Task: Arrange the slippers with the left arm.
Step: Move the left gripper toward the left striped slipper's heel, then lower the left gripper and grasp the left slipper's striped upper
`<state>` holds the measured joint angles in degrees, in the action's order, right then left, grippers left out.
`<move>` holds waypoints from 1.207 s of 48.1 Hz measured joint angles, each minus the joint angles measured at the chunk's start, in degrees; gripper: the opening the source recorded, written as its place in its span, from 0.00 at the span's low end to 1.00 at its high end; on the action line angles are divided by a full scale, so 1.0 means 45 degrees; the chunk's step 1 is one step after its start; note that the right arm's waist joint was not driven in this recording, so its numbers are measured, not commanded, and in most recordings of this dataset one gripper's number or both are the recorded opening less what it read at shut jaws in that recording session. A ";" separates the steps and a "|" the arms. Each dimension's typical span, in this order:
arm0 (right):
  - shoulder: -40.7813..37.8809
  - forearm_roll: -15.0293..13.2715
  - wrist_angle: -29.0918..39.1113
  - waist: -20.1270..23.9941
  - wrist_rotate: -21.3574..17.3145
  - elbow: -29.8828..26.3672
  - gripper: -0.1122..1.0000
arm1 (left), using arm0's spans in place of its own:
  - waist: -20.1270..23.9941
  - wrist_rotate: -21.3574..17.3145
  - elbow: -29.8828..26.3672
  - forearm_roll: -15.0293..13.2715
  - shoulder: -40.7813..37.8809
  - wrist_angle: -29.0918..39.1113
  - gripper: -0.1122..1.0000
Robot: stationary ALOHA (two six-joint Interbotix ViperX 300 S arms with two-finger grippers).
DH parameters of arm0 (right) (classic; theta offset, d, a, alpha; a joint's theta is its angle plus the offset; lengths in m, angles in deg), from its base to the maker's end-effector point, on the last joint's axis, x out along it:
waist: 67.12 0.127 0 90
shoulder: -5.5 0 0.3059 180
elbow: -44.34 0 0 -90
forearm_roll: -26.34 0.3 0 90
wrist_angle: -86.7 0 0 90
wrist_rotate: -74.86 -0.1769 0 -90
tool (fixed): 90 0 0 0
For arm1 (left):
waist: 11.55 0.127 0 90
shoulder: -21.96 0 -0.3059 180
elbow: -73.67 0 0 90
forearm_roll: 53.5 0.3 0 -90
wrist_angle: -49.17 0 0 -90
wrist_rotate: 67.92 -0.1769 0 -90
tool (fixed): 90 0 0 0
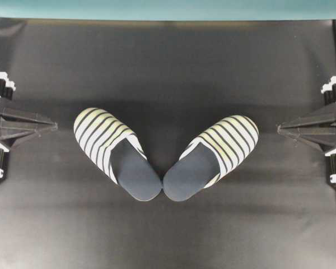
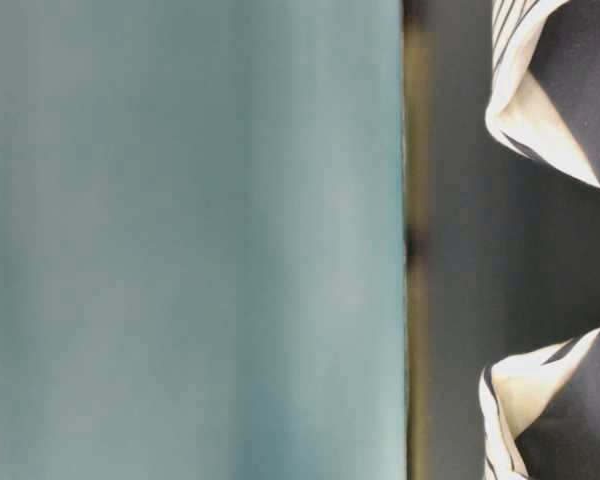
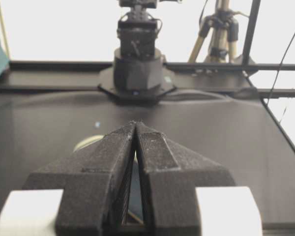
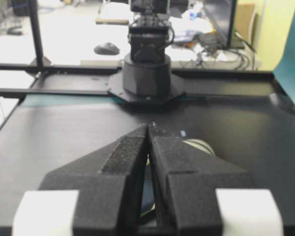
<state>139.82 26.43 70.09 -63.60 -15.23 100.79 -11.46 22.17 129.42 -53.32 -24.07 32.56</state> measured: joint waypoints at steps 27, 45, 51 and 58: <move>0.0215 0.0020 0.1680 0.0000 -0.0020 0.0176 0.10 | 0.1270 0.3965 -0.2559 0.0488 -0.3008 0.5586 0.10; 0.0527 0.0020 0.1738 0.0000 -0.0020 0.0625 0.10 | 0.1621 0.4824 -0.4297 0.0488 -0.6035 0.9102 0.18; 0.0605 0.0000 0.1738 0.0000 -0.0020 0.0781 0.10 | 0.1602 0.5020 -0.4922 0.0488 -0.7012 0.9453 0.49; 0.0645 0.0039 0.1758 0.0000 -0.0020 0.0937 0.10 | 0.1602 0.5410 -0.5547 0.0508 -0.8203 0.9844 0.84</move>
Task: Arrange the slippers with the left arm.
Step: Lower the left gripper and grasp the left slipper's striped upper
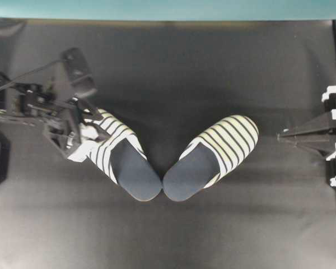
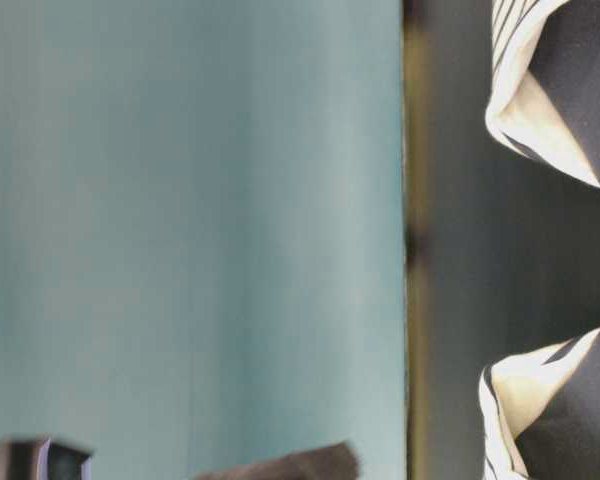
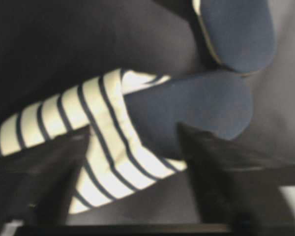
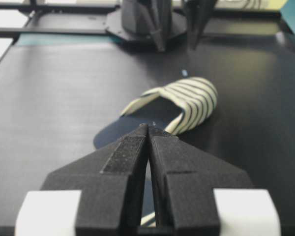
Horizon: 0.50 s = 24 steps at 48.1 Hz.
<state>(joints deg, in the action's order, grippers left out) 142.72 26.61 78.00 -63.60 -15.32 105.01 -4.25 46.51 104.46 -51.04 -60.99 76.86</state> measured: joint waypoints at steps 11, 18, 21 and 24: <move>0.0117 0.0039 0.0000 0.0000 -0.0020 0.0117 0.10 | 0.0000 0.0176 -0.1289 -0.0020 -0.2520 0.1895 0.87; 0.0273 0.0039 0.0000 0.0000 -0.0020 0.0234 0.10 | -0.0117 0.0176 -0.2500 0.0000 -0.3984 0.2930 0.87; 0.0332 0.0039 0.0000 0.0000 -0.0020 0.0273 0.10 | -0.0156 0.0176 -0.2852 0.0000 -0.4316 0.3359 0.87; 0.0410 0.0039 0.0000 0.0000 -0.0020 0.0313 0.10 | -0.0156 0.0176 -0.3047 0.0000 -0.4609 0.3730 0.87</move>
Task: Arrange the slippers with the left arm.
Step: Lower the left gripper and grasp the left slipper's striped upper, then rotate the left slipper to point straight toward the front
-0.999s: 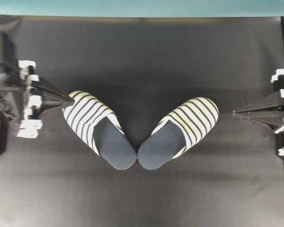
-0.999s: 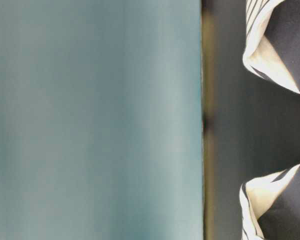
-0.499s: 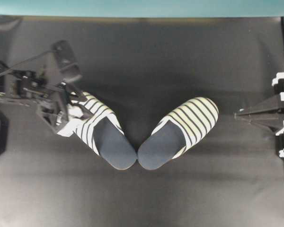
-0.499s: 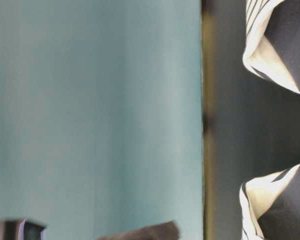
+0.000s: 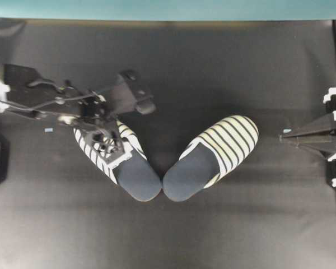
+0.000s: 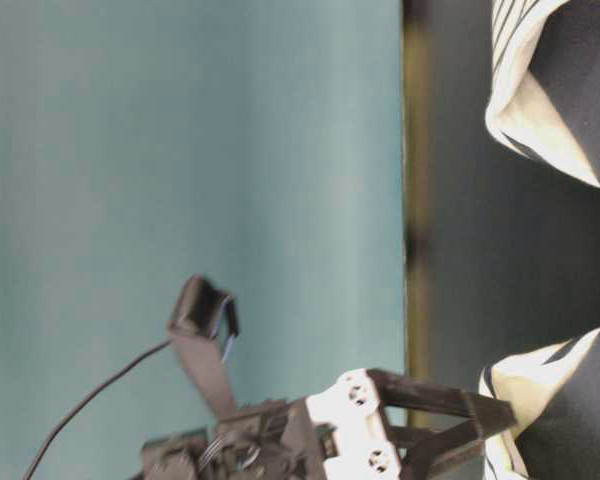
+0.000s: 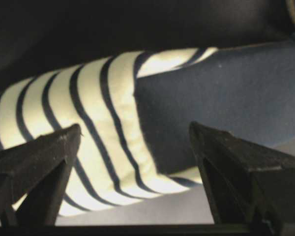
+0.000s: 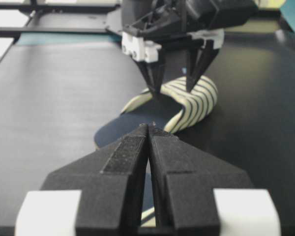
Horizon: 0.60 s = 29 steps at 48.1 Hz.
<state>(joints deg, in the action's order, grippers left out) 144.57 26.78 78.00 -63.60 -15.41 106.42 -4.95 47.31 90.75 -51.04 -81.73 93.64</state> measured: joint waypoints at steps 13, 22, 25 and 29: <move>0.0176 0.0000 0.0000 0.0000 0.0000 0.0137 0.10 | 0.0020 -0.0098 -0.0078 0.0020 -0.0625 0.0371 0.86; 0.0176 0.0000 0.0000 0.0000 0.0000 0.0156 0.10 | 0.0020 -0.0254 -0.0215 0.0098 -0.0664 0.0332 0.68; 0.0176 0.0020 -0.0020 0.0000 0.0000 0.0195 0.10 | 0.0039 -0.0371 -0.0332 0.0098 -0.0664 0.0332 0.51; 0.0176 0.0020 0.0000 0.0000 0.0000 0.0234 0.10 | 0.0039 -0.0664 -0.0488 0.0098 -0.0664 0.0332 0.29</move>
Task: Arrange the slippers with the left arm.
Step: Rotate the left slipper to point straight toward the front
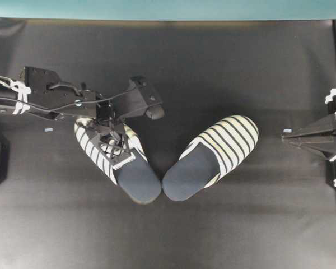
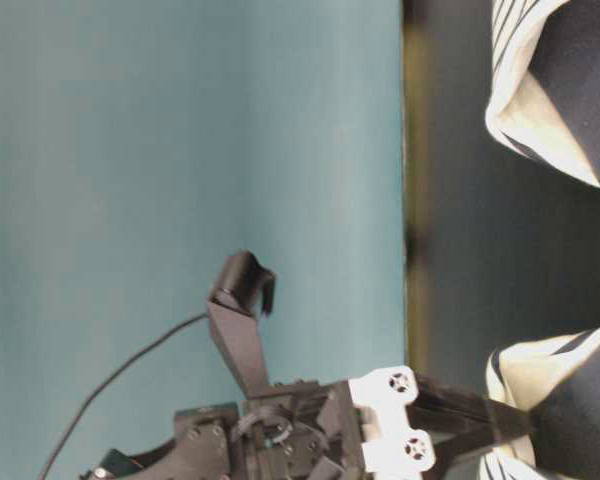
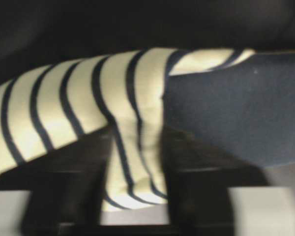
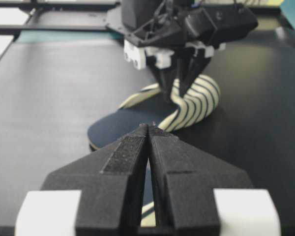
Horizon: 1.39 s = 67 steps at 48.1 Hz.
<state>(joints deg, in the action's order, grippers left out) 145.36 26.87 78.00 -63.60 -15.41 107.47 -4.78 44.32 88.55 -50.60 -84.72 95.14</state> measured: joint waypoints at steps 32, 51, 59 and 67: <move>0.0195 0.0137 -0.0039 0.0000 0.0000 0.0078 0.10 | 0.0684 -0.3926 -0.2207 0.0098 0.0762 0.0625 0.11; 0.0195 0.0195 -0.0078 0.0000 -0.0020 0.0156 0.10 | 0.0527 -0.4883 -0.0781 0.0078 0.0078 -0.2344 0.11; 0.0195 0.0195 -0.0078 0.0000 -0.0020 0.0156 0.10 | 0.0332 -0.4824 -0.0410 0.0098 -0.0059 -0.3301 0.11; 0.0215 0.0195 -0.0156 0.0000 -0.0020 0.0195 0.10 | 0.0098 -0.4746 -0.0293 0.0098 -0.0449 -0.3359 0.11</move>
<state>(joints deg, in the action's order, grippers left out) 146.33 27.75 77.29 -63.60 -15.50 108.35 -4.34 22.96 87.23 -50.16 -86.74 80.02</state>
